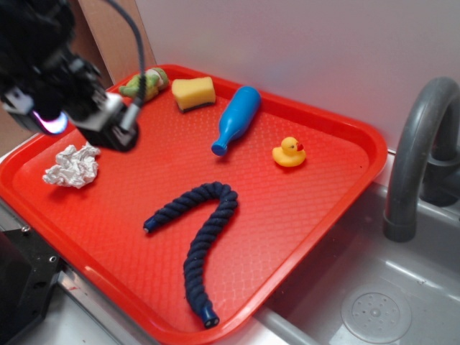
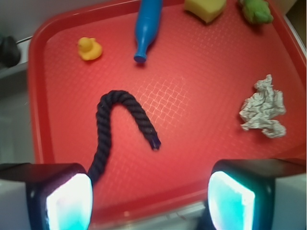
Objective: Grab the blue rope.
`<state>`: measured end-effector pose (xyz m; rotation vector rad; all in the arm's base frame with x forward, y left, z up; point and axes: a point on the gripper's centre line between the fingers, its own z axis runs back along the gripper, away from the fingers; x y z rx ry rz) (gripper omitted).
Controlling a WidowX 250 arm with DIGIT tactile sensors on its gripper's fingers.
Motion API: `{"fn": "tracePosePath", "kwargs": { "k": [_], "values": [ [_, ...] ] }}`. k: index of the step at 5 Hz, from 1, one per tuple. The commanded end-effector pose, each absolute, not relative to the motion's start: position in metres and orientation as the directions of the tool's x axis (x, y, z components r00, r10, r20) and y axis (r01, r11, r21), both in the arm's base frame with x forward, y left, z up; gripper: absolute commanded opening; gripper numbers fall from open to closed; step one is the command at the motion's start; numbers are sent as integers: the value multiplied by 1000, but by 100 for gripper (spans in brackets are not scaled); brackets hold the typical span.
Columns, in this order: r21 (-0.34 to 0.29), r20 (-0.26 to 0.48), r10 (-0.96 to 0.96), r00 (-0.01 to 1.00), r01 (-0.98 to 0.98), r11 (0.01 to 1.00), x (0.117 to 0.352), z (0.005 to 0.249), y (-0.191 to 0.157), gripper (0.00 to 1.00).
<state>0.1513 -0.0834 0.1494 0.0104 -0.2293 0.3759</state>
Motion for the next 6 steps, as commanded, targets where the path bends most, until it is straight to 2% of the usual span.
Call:
{"fn": "tracePosePath", "kwargs": {
  "k": [1,3,5,6],
  "values": [
    [-94,248,419,873,-409,908,178,99,-109,100],
    [-125,191,420,887,-402,907,193,59,-132,100],
    [-106,127,390,912,-378,920,193,23,-140,100],
    [-108,156,365,918,-351,930,190,12,-141,0]
  ]
}}
